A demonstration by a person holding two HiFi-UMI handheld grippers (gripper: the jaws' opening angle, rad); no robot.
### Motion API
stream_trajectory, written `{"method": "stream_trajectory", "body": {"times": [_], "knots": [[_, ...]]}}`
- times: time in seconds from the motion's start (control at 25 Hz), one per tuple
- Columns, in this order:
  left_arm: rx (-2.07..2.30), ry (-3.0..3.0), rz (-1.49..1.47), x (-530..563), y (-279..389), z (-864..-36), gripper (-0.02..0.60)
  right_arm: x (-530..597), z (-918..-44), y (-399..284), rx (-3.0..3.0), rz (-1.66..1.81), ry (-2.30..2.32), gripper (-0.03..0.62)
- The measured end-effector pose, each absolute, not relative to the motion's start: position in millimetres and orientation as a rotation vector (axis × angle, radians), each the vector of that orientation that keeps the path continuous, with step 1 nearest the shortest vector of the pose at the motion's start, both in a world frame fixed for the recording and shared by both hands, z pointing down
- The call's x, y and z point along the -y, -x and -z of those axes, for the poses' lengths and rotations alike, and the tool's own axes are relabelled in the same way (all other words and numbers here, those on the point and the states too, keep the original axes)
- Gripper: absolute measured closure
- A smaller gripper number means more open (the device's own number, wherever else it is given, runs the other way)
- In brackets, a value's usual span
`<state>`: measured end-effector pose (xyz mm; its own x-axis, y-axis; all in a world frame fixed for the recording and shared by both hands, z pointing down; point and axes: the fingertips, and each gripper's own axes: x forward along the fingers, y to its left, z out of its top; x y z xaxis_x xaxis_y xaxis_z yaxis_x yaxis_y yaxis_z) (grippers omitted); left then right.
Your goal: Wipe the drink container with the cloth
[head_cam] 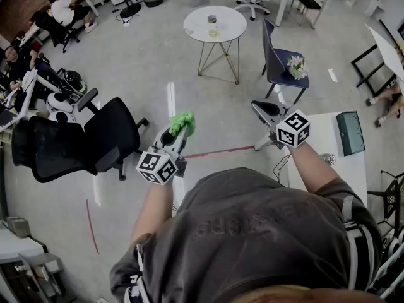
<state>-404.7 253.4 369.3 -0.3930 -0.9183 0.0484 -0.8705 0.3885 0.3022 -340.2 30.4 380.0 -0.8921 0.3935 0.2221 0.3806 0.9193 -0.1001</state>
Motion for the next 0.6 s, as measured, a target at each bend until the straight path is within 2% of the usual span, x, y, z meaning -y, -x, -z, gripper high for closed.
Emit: {"method": "stream_trajectory", "body": {"times": [0.6], "knots": [[2.442,-1.601,0.346,-257.7,407.5,-362.8,0.495,-37.7,-377.5,341.2,2.823,-0.018,0.603,0.605]]}}
